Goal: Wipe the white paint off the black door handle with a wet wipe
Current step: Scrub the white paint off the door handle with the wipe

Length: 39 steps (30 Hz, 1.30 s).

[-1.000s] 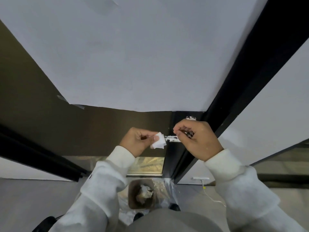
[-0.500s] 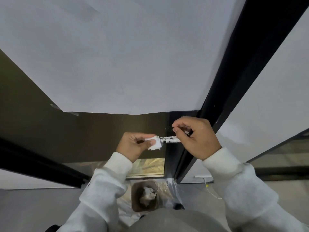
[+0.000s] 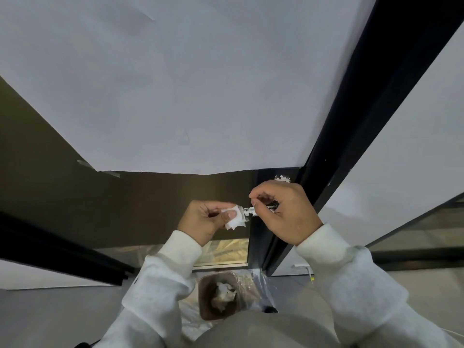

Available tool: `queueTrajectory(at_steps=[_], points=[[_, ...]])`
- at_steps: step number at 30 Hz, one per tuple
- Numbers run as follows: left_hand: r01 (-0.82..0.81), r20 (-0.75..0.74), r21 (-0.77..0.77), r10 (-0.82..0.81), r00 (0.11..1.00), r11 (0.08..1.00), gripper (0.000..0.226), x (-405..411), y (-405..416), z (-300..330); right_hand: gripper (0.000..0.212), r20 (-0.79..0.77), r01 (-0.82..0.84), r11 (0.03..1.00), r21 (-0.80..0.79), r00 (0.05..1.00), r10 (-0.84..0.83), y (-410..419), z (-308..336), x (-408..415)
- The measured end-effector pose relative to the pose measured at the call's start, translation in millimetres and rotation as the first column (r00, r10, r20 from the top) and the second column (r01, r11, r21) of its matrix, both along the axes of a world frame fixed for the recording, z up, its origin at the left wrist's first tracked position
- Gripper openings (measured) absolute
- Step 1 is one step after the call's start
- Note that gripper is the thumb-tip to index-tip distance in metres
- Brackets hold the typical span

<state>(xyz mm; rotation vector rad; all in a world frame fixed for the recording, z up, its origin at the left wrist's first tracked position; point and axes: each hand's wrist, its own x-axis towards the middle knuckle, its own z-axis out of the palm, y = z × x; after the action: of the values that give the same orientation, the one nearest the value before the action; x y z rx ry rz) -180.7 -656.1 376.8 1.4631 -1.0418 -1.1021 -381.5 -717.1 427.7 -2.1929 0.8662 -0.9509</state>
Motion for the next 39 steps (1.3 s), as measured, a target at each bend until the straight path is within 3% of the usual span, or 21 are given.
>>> queueTrajectory(at_steps=[6,9,11,15,19,22,24,26,28,32,39], points=[[0.012,0.111,-0.141,0.004,0.994,0.99,0.025,-0.8,7.6,-4.1,0.009,-0.036,-0.001,1.0,-0.016,0.999,0.0,-1.7,-2.3,5.7],[0.072,0.378,-0.307,0.052,0.924,0.949,0.022,-1.1,10.2,-5.1,0.008,-0.042,0.003,1.0,-0.01,0.999,-0.004,-2.0,-2.5,6.9],[0.09,0.447,-0.367,0.091,0.89,0.926,0.021,-1.0,11.4,-9.3,0.008,-0.032,0.003,1.0,-0.012,0.999,-0.003,-0.2,-2.5,7.6],[-0.072,0.159,-0.245,0.113,0.981,0.967,0.029,-2.4,14.1,-18.7,0.008,0.018,0.004,1.0,0.021,1.0,-0.005,11.6,-5.2,6.7],[-0.169,-0.041,-0.124,0.165,0.985,0.978,0.028,-7.9,11.3,-18.8,0.009,0.139,0.055,0.994,0.095,0.988,-0.068,36.8,-15.3,7.8],[-0.217,-0.215,-0.03,0.205,0.955,0.976,0.021,-10.2,10.4,-18.1,0.012,0.141,0.123,0.937,0.327,0.974,-0.177,62.1,-35.3,15.5],[-0.247,-0.377,0.021,0.236,0.896,0.969,0.021,-12.7,11.7,-15.8,0.009,0.119,0.121,0.803,0.584,0.965,-0.232,75.0,-50.2,24.2],[-0.265,-0.516,0.075,0.265,0.815,0.961,0.018,-14.5,11.4,-12.8,0.005,0.179,0.075,0.592,0.802,0.916,-0.359,78.9,-60.5,33.4],[-0.256,-0.598,0.153,0.296,0.745,0.955,0.013,-13.1,10.5,-8.9,0.01,0.262,-0.034,0.421,0.906,0.827,-0.497,76.5,-64.8,41.7],[-0.115,-0.706,0.301,0.302,0.641,0.947,0.016,-6.6,11.2,-3.2,0.022,0.416,-0.239,0.351,0.905,0.663,-0.622,72.6,-67.6,54.9],[-0.025,-0.723,0.342,0.28,0.631,0.94,0.021,0.4,9.2,0.5,0.017,0.479,-0.418,0.277,0.865,0.527,-0.702,75.9,-75.6,67.9]])
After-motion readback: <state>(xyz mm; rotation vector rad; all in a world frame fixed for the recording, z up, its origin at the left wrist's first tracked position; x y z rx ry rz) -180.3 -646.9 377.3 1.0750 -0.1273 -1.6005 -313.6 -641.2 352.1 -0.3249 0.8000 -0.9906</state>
